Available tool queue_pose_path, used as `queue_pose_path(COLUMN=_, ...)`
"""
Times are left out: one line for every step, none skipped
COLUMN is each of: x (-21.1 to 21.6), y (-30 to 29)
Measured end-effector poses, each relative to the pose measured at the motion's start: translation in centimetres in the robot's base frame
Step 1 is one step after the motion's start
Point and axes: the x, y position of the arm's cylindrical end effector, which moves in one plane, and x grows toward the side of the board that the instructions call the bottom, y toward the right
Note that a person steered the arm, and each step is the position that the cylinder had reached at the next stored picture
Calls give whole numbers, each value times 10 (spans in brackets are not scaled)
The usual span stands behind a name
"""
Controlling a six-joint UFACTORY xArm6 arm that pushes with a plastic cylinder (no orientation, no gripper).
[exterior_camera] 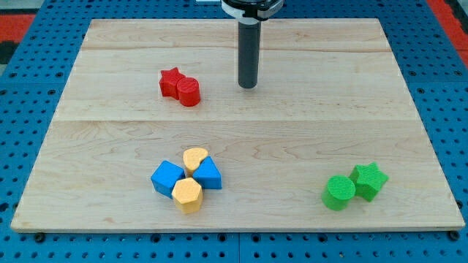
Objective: Keep arm below yellow hexagon
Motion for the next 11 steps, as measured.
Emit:
queue_pose_path(x=0, y=-1)
queue_pose_path(x=4, y=-34)
queue_pose_path(x=43, y=-56)
queue_pose_path(x=85, y=-64)
queue_pose_path(x=109, y=-102)
queue_pose_path(x=127, y=-127)
queue_pose_path(x=149, y=-171)
queue_pose_path(x=189, y=-195)
queue_pose_path(x=249, y=-191)
queue_pose_path(x=252, y=-179)
queue_pose_path(x=253, y=-164)
